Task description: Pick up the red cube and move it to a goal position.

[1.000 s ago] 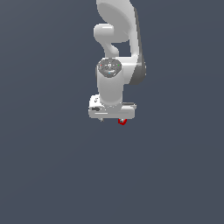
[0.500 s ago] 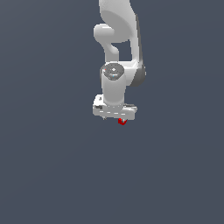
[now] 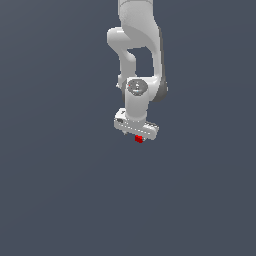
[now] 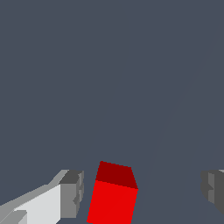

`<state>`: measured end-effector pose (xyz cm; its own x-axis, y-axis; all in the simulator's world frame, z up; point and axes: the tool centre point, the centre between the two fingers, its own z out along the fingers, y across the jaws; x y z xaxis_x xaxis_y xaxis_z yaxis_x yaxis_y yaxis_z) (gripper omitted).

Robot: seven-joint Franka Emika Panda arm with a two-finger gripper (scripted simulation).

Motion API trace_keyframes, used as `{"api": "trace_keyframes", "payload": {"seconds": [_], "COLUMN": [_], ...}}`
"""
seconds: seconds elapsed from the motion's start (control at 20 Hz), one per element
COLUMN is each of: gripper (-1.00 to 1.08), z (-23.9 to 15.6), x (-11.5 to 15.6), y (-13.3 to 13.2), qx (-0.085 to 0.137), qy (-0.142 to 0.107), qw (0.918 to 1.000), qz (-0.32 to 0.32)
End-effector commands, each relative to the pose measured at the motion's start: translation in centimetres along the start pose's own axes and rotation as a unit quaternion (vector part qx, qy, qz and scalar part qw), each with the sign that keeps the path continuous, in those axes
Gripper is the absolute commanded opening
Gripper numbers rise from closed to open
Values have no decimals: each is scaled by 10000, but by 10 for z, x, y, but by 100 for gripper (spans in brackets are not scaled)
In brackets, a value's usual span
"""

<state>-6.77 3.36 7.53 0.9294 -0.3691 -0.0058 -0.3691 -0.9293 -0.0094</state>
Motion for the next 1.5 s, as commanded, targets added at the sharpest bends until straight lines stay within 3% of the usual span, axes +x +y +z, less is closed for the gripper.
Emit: {"api": "trace_keyframes", "payload": {"seconds": [0.0, 0.55, 1.1, 1.15, 1.45], "gripper": [100, 100, 100, -100, -100], "z": [17, 52, 56, 56, 56], "x": [-14, -38, -40, -40, -40], "y": [-3, -17, -20, -20, -20], "qx": [-29, -45, -44, -44, -44], "qy": [-27, 31, 34, 34, 34], "qw": [9997, 9954, 9946, 9946, 9946], "qz": [251, 956, 1033, 1033, 1033]}}
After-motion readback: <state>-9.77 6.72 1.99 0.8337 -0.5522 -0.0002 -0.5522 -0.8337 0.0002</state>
